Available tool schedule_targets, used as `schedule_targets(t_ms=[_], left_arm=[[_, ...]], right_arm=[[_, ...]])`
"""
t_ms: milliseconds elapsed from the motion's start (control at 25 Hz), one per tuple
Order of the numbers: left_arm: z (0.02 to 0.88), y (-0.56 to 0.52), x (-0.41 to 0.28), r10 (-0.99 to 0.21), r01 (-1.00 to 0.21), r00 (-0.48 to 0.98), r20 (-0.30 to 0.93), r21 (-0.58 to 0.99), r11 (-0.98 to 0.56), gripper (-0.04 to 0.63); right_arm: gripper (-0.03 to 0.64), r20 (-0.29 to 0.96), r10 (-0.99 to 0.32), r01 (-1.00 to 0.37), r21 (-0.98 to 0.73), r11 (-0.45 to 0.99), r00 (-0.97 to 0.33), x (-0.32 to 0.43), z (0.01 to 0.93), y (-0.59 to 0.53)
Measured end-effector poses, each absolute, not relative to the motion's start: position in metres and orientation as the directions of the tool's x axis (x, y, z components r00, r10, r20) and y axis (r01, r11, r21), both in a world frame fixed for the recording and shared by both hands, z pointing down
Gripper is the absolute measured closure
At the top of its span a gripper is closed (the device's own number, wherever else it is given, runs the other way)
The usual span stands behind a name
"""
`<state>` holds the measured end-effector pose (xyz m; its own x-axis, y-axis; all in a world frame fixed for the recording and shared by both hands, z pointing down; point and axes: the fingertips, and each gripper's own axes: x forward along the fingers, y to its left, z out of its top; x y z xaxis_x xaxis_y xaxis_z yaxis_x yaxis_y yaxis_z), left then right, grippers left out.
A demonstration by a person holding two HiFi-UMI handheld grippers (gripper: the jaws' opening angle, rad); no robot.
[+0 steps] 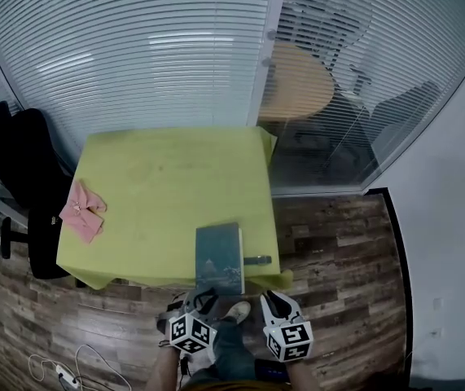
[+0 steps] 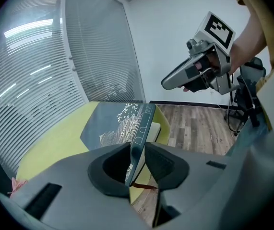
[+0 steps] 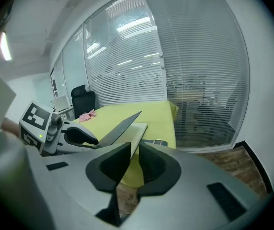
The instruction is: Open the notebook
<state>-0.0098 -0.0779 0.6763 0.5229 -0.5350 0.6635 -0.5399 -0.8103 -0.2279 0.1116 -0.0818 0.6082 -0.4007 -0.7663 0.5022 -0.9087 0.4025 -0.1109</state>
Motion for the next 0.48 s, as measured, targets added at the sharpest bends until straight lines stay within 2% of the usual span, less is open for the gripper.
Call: schedule_targets(t_ms=[480], left_arm=[[0.663,-0.079,-0.021,-0.571,-0.571,0.518,0.637,-0.240,-0.785,0.485]], right_arm=[[0.561,0.471,-0.789,-0.910,-0.080,0.407,-0.395,0.106,0.594,-0.082]])
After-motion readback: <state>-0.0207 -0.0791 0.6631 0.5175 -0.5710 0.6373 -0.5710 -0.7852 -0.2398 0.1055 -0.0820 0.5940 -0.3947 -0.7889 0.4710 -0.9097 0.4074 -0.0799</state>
